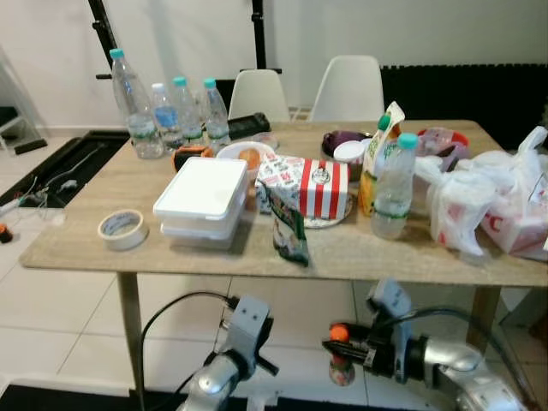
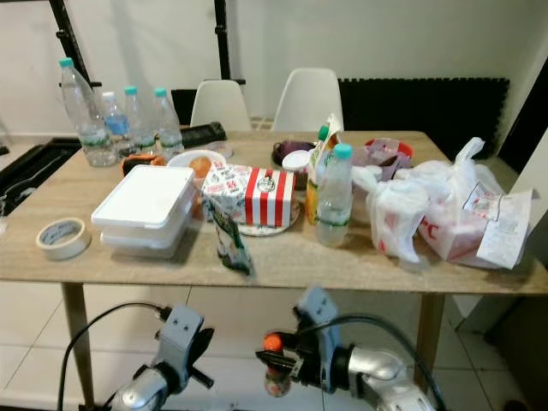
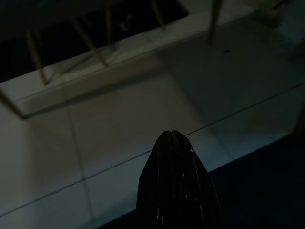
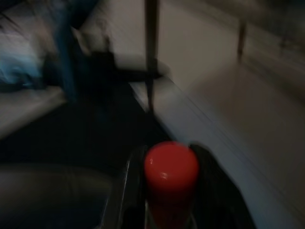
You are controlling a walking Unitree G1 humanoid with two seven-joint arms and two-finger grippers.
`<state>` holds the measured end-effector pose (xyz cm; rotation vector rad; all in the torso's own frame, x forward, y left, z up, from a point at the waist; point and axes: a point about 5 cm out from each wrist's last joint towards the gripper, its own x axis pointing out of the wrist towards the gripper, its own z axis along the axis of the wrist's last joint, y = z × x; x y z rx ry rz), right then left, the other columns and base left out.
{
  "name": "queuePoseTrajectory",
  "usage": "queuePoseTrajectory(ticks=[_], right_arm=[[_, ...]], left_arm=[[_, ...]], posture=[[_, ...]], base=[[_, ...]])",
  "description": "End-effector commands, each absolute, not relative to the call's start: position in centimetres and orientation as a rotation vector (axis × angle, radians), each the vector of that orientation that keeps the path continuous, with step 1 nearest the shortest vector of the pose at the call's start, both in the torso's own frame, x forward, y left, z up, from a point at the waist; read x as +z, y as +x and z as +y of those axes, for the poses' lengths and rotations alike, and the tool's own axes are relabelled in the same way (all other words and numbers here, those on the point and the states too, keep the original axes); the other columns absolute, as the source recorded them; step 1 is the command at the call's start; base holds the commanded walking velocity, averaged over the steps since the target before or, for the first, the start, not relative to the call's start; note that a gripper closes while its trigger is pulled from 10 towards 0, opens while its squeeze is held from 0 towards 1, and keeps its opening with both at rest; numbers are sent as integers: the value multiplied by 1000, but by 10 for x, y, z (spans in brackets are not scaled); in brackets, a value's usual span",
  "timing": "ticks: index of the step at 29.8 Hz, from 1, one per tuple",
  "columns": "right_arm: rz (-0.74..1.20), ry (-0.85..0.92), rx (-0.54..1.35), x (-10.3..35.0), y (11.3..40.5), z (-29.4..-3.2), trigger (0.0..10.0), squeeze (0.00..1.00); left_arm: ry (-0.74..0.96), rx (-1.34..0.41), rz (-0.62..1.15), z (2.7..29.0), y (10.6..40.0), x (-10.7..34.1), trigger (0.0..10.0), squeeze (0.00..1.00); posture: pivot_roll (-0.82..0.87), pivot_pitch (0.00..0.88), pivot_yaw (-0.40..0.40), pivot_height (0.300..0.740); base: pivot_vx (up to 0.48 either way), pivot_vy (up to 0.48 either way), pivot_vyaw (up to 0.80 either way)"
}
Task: Restocking fridge
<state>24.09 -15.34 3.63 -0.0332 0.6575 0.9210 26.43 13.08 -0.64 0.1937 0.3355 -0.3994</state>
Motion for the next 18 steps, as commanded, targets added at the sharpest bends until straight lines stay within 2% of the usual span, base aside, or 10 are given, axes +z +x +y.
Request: queuePoseTrajectory(ticks=[1, 3, 4, 10, 11, 12, 13, 14, 18], right_arm=[[704, -75, 842, 21, 238, -157, 0, 0], [738, -76, 784, 11, 238, -160, 0, 0], [770, -69, 694, -3, 236, -162, 0, 0], [761, -110, 554, -22, 234, -163, 0, 0], [732, -104, 463, -27, 235, -165, 1059, 0], [732, -104, 463, -27, 235, -165, 1059, 0], [711, -130, 356, -31, 236, -169, 4549, 0], [702, -139, 265, -35, 235, -173, 10000, 0], [674, -157, 45, -37, 236, -188, 10000, 0]], left_arm=[[224, -347, 360, 142, 265, -10, 10000, 0], [232, -323, 375, 145, 265, -11, 10000, 0], [247, -284, 415, 150, 263, -16, 10000, 0], [246, -230, 475, 156, 258, -25, 10000, 0], [235, -216, 489, 156, 257, -27, 10000, 0], [235, -216, 489, 156, 257, -27, 10000, 0], [229, -208, 501, 156, 256, -28, 10000, 0], [227, -206, 509, 155, 255, -29, 10000, 0], [233, -214, 539, 152, 253, -33, 10000, 0]], posture=[[-44, 0, 39, 740], [-45, 0, 38, 740], [-44, 3, 37, 740], [-44, 5, 35, 740], [-44, 5, 35, 740], [-44, 5, 35, 740], [-44, 5, 35, 740], [-44, 5, 35, 740], [-42, 9, 30, 740]], base=[[0, 0, 0], [0, 0, 0], [0, 0, 0], [0, 0, 0], [0, 0, 0], [0, 0, 0], [0, 0, 0], [0, 0, 0], [0, 0, 0]])
